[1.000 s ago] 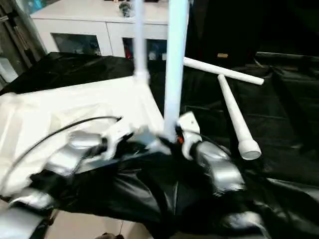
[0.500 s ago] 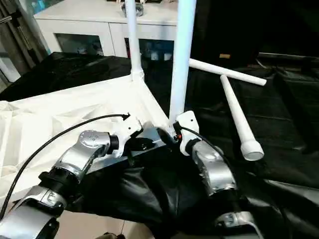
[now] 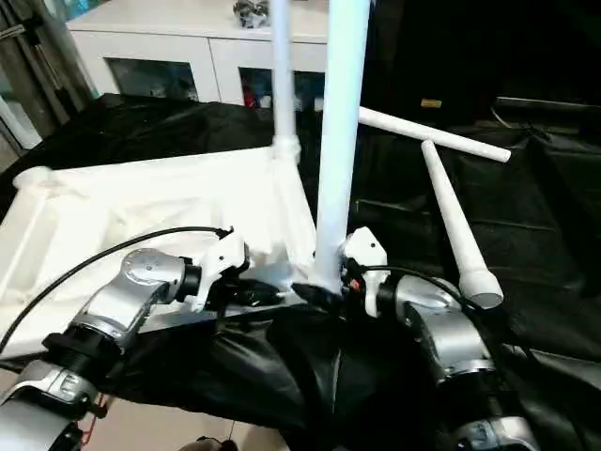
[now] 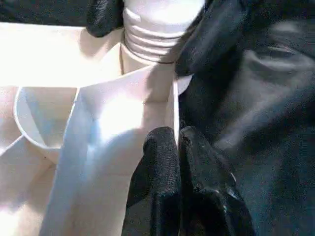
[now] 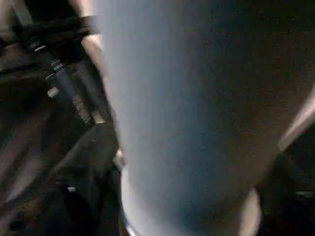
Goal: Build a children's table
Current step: Rotate leg to tighten
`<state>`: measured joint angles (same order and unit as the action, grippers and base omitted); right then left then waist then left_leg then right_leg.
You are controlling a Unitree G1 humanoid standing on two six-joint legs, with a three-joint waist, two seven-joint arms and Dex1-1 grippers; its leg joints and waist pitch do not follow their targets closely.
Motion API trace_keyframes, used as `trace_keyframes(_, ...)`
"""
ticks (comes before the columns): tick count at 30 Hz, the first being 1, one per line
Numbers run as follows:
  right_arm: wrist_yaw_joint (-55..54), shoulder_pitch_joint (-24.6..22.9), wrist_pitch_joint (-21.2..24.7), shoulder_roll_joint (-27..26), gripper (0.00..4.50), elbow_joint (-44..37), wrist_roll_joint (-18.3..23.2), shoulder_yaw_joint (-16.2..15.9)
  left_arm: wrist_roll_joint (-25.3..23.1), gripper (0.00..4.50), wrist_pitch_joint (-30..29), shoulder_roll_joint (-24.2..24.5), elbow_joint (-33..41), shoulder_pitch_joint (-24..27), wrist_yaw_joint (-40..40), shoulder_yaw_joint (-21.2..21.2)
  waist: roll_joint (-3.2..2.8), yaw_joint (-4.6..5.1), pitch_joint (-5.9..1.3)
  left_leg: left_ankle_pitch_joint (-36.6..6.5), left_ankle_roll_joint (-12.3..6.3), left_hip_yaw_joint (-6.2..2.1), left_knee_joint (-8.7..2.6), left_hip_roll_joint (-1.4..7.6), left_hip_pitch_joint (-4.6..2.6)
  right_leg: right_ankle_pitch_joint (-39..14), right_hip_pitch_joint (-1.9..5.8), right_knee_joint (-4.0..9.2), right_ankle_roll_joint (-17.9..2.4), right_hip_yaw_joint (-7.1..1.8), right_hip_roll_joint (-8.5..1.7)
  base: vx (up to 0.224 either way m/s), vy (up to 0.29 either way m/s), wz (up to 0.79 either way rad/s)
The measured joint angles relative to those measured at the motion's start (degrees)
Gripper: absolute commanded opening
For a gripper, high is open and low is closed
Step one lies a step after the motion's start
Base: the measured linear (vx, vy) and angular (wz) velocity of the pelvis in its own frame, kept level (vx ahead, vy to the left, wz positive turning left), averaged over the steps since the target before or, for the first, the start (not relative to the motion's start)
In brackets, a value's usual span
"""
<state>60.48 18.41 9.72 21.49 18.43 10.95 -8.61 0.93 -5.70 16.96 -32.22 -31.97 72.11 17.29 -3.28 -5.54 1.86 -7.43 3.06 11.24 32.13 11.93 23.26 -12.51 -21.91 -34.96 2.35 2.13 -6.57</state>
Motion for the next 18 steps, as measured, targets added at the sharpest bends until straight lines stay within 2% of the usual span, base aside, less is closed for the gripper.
trace_keyframes(9,1.22,-0.17,1.93,-0.16,2.78,-0.38,0.60,0.26,0.11,0.00,0.15,0.22,0.00,0.00,0.91,0.31,0.02,-0.10,0.01,0.00,0.00,0.02,0.00,-0.03,0.00,0.05,-0.01,-0.01,-0.07,-0.03,-0.03,0.000,0.000,0.00)
trace_keyframes(13,-7.74,1.06,1.61,-3.68,2.71,1.82,-1.25,1.94,-0.81,0.00,-1.20,-1.69,-0.89,-0.22,-5.04,-1.26,0.05,0.45,0.00,0.00,0.01,0.03,-0.01,-0.03,-0.12,0.07,0.01,-0.04,-0.11,-0.05,-0.03,0.000,0.000,0.00)
trace_keyframes(16,-22.45,5.34,0.27,-9.80,2.71,8.90,-3.96,5.50,-2.74,0.00,-3.03,-6.01,-4.91,-3.17,-15.05,-2.62,0.12,1.08,0.00,0.01,0.02,0.03,-0.06,-0.06,-0.21,0.08,-0.04,-0.01,-0.12,-0.06,-0.07,0.000,0.000,0.00)
trace_keyframes(18,-28.50,6.70,-0.20,-11.63,2.70,11.34,-4.39,7.04,-3.21,0.00,-3.39,-8.36,-6.20,-3.93,-19.50,-2.84,0.14,1.24,0.00,0.01,0.01,0.03,-0.06,-0.10,-0.22,0.05,0.01,0.03,-0.06,-0.06,-0.10,0.000,0.000,0.00)
